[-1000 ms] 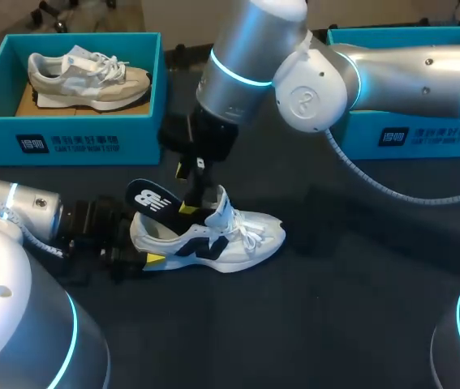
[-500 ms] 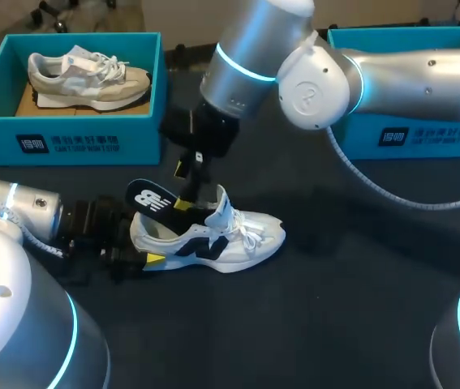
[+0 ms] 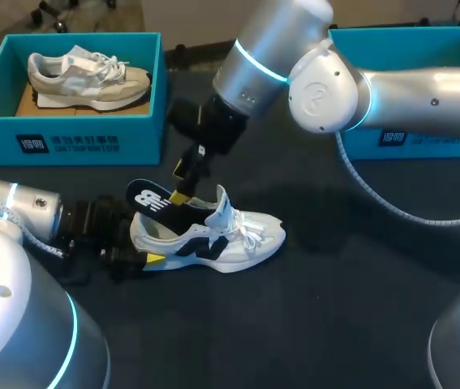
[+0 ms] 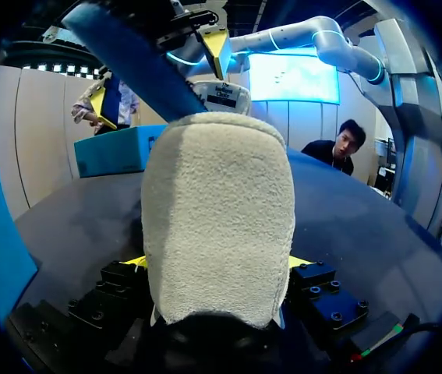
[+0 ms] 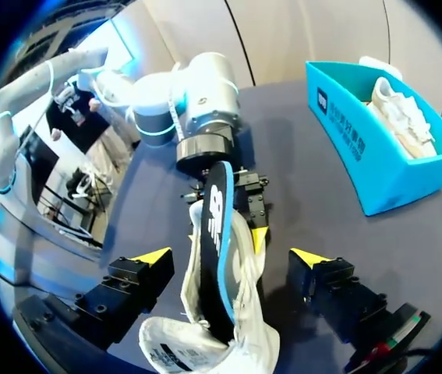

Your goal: Take the shoe out of the shoebox, open the shoe tongue, remove and reinsert the insole, then place the shoe into the shoebox

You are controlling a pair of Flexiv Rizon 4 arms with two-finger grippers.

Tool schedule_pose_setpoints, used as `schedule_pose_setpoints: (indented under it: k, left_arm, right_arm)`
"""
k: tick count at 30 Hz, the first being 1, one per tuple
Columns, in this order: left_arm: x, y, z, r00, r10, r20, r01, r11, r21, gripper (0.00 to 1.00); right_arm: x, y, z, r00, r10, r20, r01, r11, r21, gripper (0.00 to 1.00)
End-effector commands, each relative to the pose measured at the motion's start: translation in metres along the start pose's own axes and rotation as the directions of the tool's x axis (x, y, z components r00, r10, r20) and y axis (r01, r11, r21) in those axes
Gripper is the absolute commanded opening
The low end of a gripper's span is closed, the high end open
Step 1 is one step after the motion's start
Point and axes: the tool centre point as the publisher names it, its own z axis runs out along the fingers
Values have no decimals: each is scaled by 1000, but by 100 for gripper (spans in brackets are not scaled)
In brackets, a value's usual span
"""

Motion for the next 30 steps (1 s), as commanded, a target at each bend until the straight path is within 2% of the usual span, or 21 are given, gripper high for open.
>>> schedule_pose_setpoints:
  k: [1, 10, 30]
  left_arm:
    - [0, 0, 1, 1000, 1, 1, -1, 1000, -1, 0]
    - [0, 0, 1, 1000, 1, 1, -1, 1000, -1, 0]
    - [0, 0, 1, 1000, 1, 1, -1, 1000, -1, 0]
  right_arm:
    - [2, 0, 11, 1000, 6, -16, -6, 1000, -19, 84]
    - [9, 0, 22, 999, 20, -43, -21, 999, -34, 50]
    - [17, -2, 41, 997, 14, -79, -19, 997, -70, 41]
